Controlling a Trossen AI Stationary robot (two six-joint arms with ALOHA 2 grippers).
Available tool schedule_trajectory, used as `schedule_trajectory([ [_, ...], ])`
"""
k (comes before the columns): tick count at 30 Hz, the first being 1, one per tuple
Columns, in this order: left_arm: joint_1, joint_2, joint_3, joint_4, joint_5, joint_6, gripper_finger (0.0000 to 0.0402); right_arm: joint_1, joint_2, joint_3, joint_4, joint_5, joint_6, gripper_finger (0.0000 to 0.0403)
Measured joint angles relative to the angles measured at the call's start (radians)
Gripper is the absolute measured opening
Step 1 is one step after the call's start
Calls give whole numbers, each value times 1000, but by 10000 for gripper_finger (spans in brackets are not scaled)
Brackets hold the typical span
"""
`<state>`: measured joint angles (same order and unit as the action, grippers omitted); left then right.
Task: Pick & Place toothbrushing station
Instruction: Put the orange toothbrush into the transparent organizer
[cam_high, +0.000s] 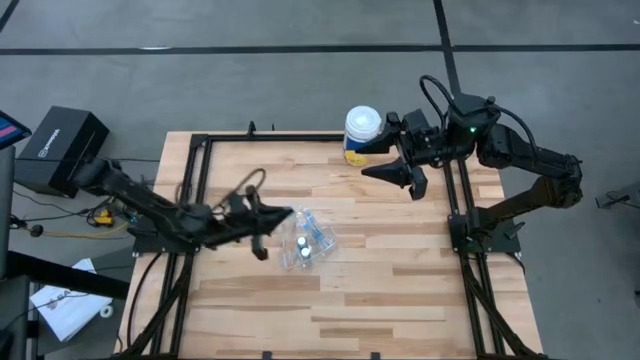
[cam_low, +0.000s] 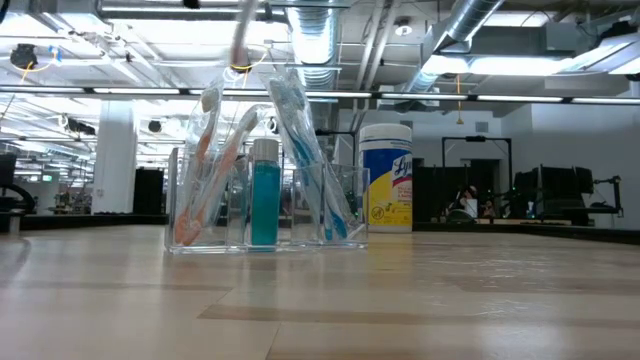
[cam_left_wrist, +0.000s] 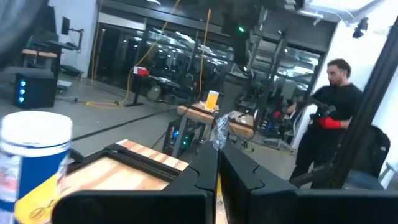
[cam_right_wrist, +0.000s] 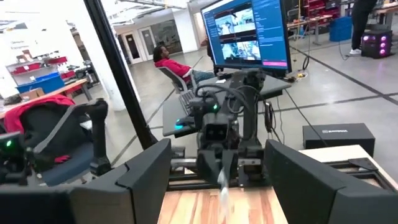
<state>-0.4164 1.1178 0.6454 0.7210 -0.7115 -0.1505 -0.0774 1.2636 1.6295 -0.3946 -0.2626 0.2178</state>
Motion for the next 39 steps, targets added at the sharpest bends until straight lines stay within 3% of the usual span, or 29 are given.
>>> schedule_trajectory([
  [4,0,107,32,45,12,22,0,-4,0,0,0,0,30,248],
  [11,-4,189,32,54,17,18,0,-4,0,0,0,0,30,248],
  [19,-12,219,24,61,13,41,0,6,0,0,-2,2,22,248],
  [29,-43,219,-114,202,-48,17,0,26,0,0,-14,-1,8,248],
  [39,-67,219,-205,217,-46,-62,0,59,0,0,-17,-1,8,248],
])
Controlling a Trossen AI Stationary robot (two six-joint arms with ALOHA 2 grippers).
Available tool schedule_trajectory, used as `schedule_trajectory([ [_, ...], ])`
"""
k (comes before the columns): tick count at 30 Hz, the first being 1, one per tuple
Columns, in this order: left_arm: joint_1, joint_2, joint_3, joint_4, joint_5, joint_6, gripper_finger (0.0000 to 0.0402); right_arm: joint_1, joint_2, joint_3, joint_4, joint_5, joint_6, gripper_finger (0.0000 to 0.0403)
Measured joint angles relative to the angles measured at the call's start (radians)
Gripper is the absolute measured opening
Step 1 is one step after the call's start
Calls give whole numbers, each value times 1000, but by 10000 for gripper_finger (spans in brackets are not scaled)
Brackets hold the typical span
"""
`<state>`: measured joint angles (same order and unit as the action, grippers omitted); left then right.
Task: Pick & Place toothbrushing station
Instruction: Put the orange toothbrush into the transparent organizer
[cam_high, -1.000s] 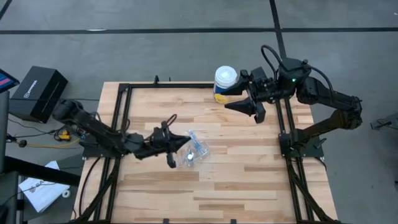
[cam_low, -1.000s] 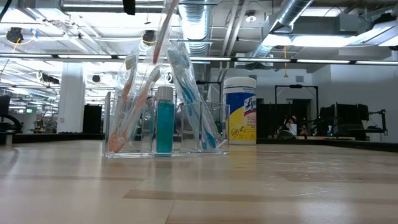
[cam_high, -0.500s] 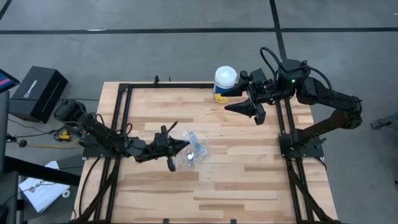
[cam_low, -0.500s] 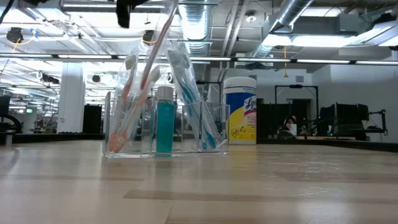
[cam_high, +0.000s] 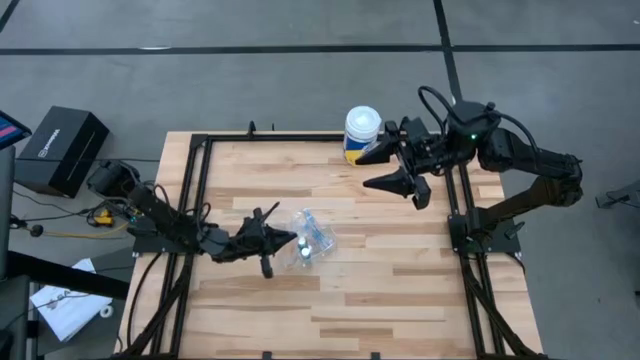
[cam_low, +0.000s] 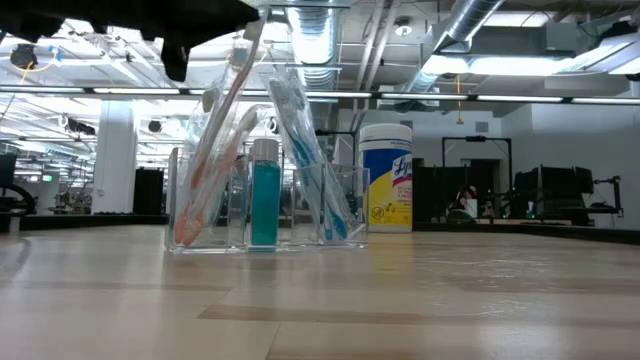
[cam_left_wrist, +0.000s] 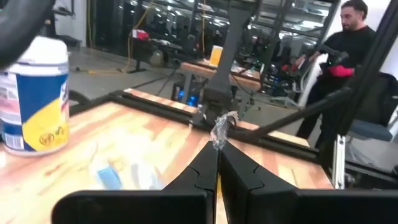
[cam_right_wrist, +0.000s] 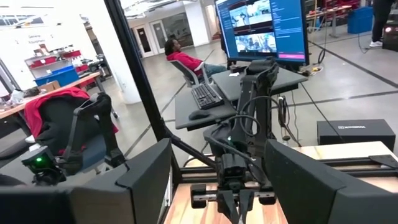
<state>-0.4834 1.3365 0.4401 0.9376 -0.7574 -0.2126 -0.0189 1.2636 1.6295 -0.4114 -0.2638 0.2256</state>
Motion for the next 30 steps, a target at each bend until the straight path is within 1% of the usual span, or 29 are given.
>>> schedule_trajectory([
  [7,-18,0,-64,5,-4,-79,0,0,0,0,0,0,-9,248],
  [10,-32,3,-77,11,-5,-84,0,0,0,0,0,0,-16,248],
  [16,-40,50,-96,23,3,-161,3,0,0,0,-2,0,-16,248],
  [18,-47,62,-98,37,10,-184,5,0,0,0,-4,0,-16,248],
  [21,-48,82,-99,58,49,-217,11,0,0,0,-9,0,-16,248],
  [25,-46,72,-101,68,114,-240,34,0,0,0,-8,0,-16,248],
  [30,-46,47,-102,72,146,-237,92,0,0,0,-11,0,-18,248],
])
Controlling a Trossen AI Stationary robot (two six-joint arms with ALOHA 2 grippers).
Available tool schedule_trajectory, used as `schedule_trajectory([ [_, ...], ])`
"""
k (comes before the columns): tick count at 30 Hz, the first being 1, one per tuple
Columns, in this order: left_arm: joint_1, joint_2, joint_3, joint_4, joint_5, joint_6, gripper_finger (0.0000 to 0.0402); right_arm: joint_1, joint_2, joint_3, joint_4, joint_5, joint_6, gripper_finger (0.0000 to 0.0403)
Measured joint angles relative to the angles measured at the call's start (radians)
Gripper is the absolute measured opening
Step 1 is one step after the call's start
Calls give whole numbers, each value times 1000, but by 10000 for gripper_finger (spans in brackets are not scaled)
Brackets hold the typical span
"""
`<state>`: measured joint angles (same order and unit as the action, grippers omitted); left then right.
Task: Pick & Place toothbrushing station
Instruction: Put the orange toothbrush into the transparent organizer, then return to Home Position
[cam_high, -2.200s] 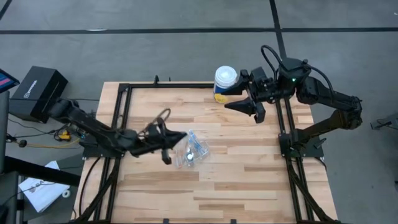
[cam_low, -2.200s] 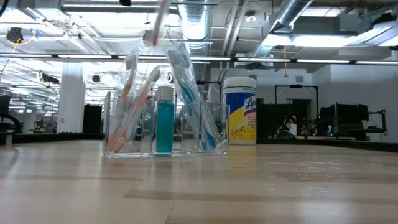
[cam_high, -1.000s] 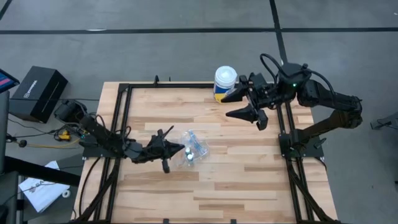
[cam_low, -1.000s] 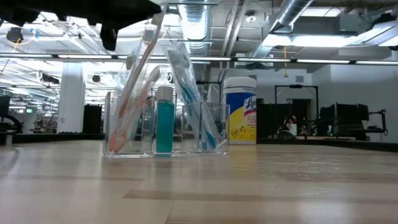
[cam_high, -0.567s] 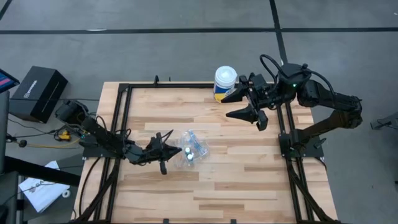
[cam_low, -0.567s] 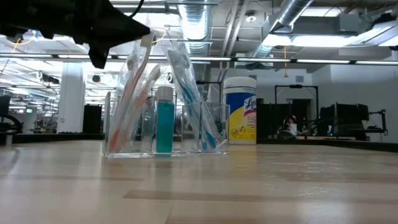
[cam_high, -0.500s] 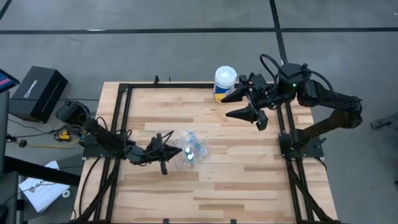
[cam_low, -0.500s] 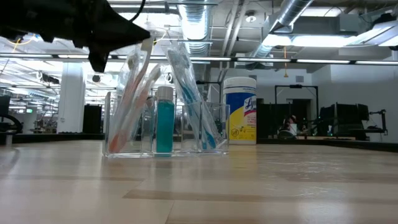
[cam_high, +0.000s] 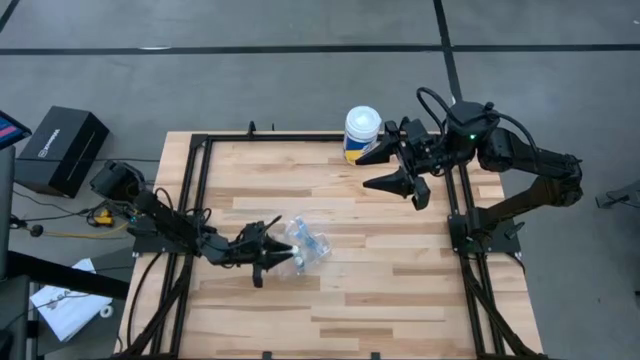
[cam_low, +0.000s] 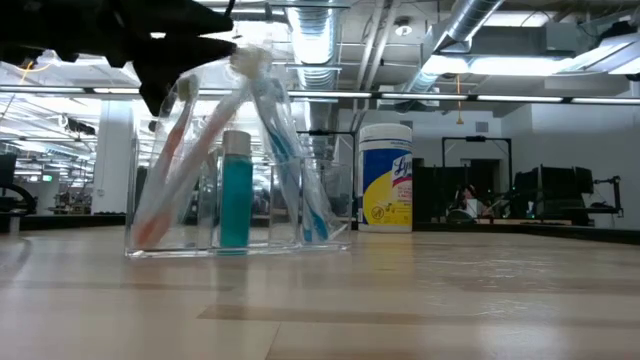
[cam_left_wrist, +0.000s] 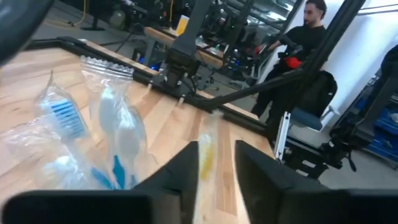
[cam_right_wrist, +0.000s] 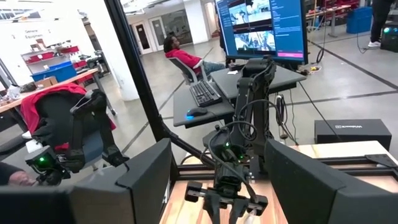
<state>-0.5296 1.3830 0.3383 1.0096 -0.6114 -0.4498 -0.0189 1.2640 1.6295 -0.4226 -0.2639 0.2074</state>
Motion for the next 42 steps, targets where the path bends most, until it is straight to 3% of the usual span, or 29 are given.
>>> schedule_trajectory([
  [7,0,0,1,43,2,-2,182,0,0,0,-13,-1,0,248],
  [12,-9,-6,40,128,35,60,215,0,0,0,-10,-1,-5,248],
  [23,-2,-235,217,133,41,358,190,-16,0,0,167,14,-58,248],
  [30,-10,-484,239,123,35,476,172,-58,-20,0,167,134,-20,248],
  [33,-34,-605,239,122,29,520,167,-76,-43,2,143,135,73,248],
  [37,-69,-728,240,88,-30,502,166,-82,-84,2,-22,134,59,248],
  [42,-129,-835,238,-188,7,518,166,-79,-139,-2,-198,135,48,248],
])
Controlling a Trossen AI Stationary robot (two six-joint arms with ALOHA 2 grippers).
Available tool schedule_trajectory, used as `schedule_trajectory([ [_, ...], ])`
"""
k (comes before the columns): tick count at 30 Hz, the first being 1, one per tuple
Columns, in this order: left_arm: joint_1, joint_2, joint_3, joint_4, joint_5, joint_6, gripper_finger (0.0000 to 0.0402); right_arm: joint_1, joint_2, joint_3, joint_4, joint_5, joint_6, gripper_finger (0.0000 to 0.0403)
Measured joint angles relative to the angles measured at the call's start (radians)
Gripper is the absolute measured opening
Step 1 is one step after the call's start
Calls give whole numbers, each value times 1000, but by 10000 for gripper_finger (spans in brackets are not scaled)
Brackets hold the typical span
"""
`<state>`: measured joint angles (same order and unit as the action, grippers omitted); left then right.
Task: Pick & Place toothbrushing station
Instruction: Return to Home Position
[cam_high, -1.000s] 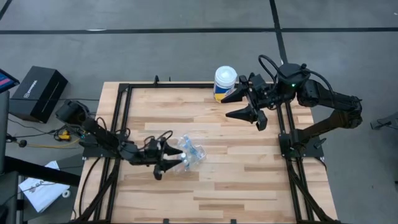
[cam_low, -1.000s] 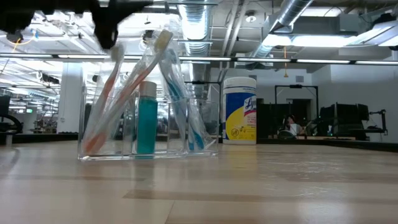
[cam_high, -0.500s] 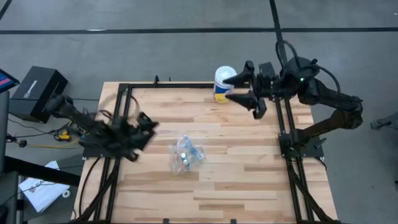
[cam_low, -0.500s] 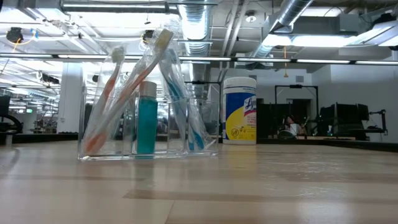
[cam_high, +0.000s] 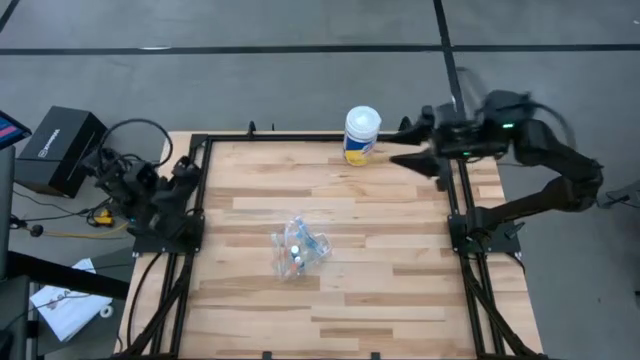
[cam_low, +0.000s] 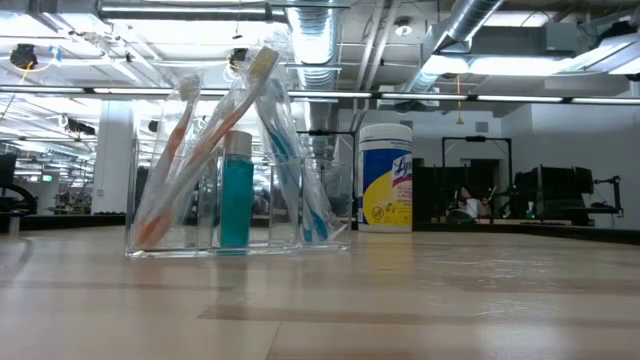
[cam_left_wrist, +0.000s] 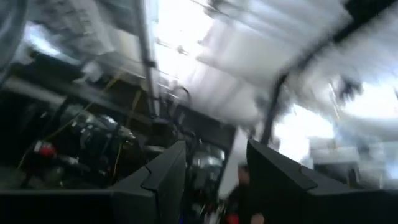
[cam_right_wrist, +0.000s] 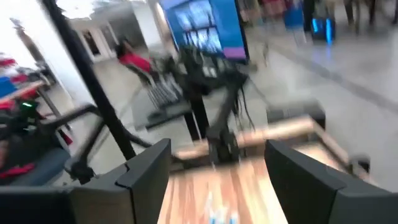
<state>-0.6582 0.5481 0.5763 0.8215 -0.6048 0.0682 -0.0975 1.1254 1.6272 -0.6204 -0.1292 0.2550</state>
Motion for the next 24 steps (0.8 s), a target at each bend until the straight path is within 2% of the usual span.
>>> schedule_trajectory([
  [3,-63,-61,0,-103,53,144,166,51,-76,1,30,5,-92,248],
  [6,-174,-159,4,-246,-6,251,166,134,-168,-6,35,77,-190,248],
  [9,-305,-251,38,-432,-203,293,166,254,-285,-56,-1,202,-232,248],
  [11,-380,-301,49,-459,-338,392,166,327,-361,-103,-13,311,-246,248],
  [12,-412,-327,62,-457,-359,461,166,357,-406,-129,-21,352,-261,248],
  [16,-491,-412,112,-447,-364,655,166,424,-586,-249,-30,416,-292,248],
  [20,-514,-447,130,-453,-365,711,166,422,-758,-358,-13,419,-306,248],
  [24,-513,-453,128,-477,-376,709,166,375,-921,-426,-19,393,-314,248],
])
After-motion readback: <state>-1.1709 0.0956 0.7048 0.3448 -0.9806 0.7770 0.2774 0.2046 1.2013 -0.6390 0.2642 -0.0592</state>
